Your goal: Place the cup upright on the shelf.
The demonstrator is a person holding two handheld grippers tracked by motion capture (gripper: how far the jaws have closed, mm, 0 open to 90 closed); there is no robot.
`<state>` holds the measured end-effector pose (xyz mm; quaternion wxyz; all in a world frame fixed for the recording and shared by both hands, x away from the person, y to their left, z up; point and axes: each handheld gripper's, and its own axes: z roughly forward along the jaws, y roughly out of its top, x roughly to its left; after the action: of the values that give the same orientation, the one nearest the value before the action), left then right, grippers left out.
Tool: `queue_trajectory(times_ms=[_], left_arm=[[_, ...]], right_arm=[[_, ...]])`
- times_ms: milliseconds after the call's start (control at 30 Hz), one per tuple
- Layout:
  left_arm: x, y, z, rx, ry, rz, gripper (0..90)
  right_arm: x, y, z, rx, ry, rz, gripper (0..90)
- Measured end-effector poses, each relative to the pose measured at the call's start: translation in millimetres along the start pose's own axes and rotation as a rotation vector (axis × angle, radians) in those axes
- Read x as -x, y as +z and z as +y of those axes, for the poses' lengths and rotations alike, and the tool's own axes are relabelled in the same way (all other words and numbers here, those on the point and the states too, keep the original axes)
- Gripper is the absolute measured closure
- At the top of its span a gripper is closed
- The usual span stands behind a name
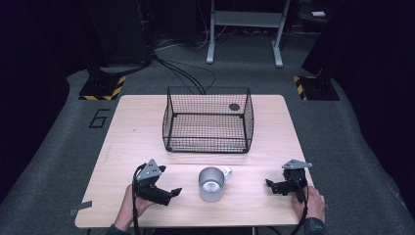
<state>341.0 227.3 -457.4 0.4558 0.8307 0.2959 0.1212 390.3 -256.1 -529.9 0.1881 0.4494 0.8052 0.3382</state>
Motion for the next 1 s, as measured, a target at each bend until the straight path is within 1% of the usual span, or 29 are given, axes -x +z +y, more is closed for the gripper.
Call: queue_trajectory(times_ms=[33,100,133,167,200,233,300,333,367,433,467,567,633,667,700,833,933,1000], left_arm=[[0.0,0.0,0.0,0.0,0.0,0.0,0.5],[4.6,4.4,4.7,-0.001,0.015,-0.021,0.5],[5.9,5.8,6.5,0.001,0.024,-0.026,0.5],[5.9,5.8,6.5,0.001,0.024,-0.026,0.5],[8.8,8.3,10.3,0.007,0.034,-0.039,0.5],[10.9,9.5,12.3,0.007,0.033,-0.049,0.5],[12.9,10.9,14.4,0.008,0.037,-0.053,0.5],[14.7,12.4,16.6,0.007,0.043,-0.063,0.5],[18.7,16.4,21.0,0.007,0.066,-0.073,0.5],[22.6,20.9,24.8,0.01,0.072,-0.091,0.4],[22.6,20.9,24.8,0.01,0.072,-0.091,0.4],[27.1,28.5,29.8,0.007,0.083,-0.102,0.4],[29.9,33.6,33.4,0.004,0.098,-0.119,0.3],[30.9,35.3,34.3,0.005,0.097,-0.119,0.2],[32.2,39.1,37.1,0.0,0.101,-0.131,0.1],[34.1,44.6,41.0,-0.007,0.115,-0.139,0.0],[38.1,53.7,44.3,-0.017,0.128,-0.151,0.0],[39.9,58.0,45.5,-0.027,0.138,-0.148,0.0]], right_arm=[[-0.1,0.0,0.0,0.0,0.0,0.0,0.0],[0.0,0.0,0.0,0.0,-0.001,0.0,0.0],[0.0,0.0,0.0,0.0,0.0,0.0,0.0],[0.0,0.0,0.0,0.0,0.0,0.0,0.0],[-0.2,0.0,0.0,0.0,0.002,0.0,0.0],[0.0,0.0,0.0,0.0,0.0,0.0,0.0],[0.0,0.0,0.0,0.0,0.0,0.0,0.0],[0.0,0.0,0.0,0.0,0.0,0.0,0.0],[0.0,0.1,0.0,0.001,-0.001,0.0,0.0],[0.1,0.0,0.0,0.0,-0.001,0.001,0.0],[0.1,0.0,0.0,0.0,-0.001,0.001,0.0],[0.0,0.1,0.0,0.001,0.0,0.0,0.0],[-0.2,-0.1,0.0,-0.001,0.004,0.002,0.0],[-0.2,0.0,0.0,-0.001,0.004,0.001,0.0],[-0.2,-0.1,0.0,-0.002,0.004,0.002,0.0],[-0.1,-0.1,0.0,-0.002,0.003,0.003,0.0],[-0.1,-0.1,0.0,-0.002,0.004,0.003,0.0],[-0.1,0.0,0.1,-0.002,0.003,0.003,0.0]])
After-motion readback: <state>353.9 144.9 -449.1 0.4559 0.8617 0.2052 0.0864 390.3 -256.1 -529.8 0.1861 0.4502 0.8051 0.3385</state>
